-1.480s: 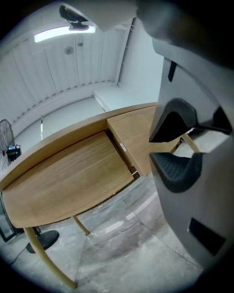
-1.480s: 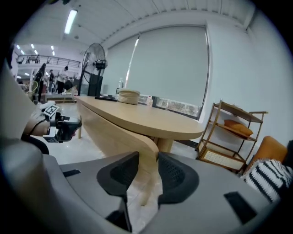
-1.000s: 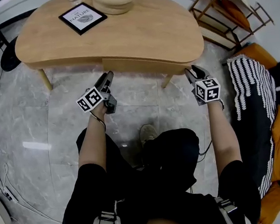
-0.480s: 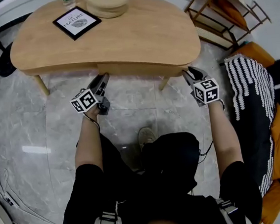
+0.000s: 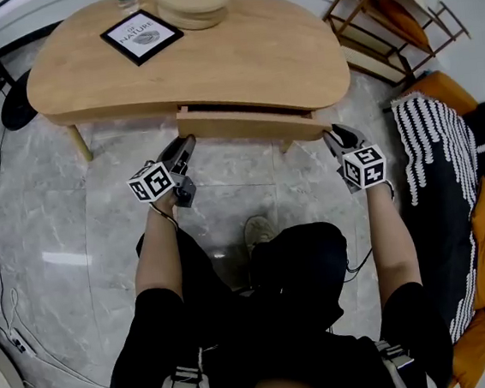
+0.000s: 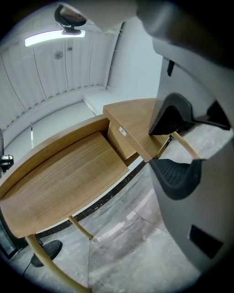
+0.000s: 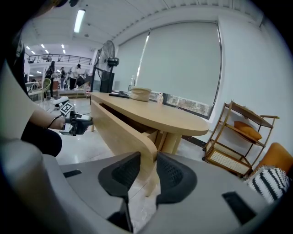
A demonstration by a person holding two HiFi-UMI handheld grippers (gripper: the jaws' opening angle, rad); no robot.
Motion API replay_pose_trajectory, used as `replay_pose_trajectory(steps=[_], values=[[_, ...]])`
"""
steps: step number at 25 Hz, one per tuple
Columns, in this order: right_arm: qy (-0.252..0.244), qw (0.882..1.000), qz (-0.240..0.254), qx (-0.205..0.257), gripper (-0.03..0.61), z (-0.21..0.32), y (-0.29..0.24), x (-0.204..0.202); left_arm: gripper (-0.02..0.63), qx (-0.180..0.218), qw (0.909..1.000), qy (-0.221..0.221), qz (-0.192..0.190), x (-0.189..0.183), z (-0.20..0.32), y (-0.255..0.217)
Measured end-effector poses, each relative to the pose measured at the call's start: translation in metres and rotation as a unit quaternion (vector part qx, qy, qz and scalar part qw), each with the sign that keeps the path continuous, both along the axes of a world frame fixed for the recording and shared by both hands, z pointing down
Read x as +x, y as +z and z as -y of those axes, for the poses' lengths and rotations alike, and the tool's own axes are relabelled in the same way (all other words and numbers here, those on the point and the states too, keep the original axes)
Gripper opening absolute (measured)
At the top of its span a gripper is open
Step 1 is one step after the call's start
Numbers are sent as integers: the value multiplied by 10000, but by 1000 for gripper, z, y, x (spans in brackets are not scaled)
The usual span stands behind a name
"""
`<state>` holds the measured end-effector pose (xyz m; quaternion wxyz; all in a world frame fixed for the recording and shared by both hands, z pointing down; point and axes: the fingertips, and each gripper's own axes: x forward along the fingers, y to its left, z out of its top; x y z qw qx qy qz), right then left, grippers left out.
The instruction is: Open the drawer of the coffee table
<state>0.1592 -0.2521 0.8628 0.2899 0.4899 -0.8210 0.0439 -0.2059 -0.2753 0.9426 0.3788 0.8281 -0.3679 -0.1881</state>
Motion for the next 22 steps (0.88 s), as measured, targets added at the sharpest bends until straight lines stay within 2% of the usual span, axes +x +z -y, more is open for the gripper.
replay_pose_trajectory(steps=[9, 15, 19, 22], values=[[201, 9997, 150, -4, 129, -40, -2, -4, 173, -221, 9995, 194, 111, -3, -41, 0], [505, 9980, 370, 90, 123, -57, -3, -2, 170, -282, 9991, 230, 219, -4, -55, 3], [834, 9946, 566, 238, 66, -61, -3, 4, 170, -307, 9987, 202, 346, -4, -55, 2], [993, 9930, 527, 374, 75, -65, -8, 4, 167, -312, 9967, 18, 748, -9, -57, 3]])
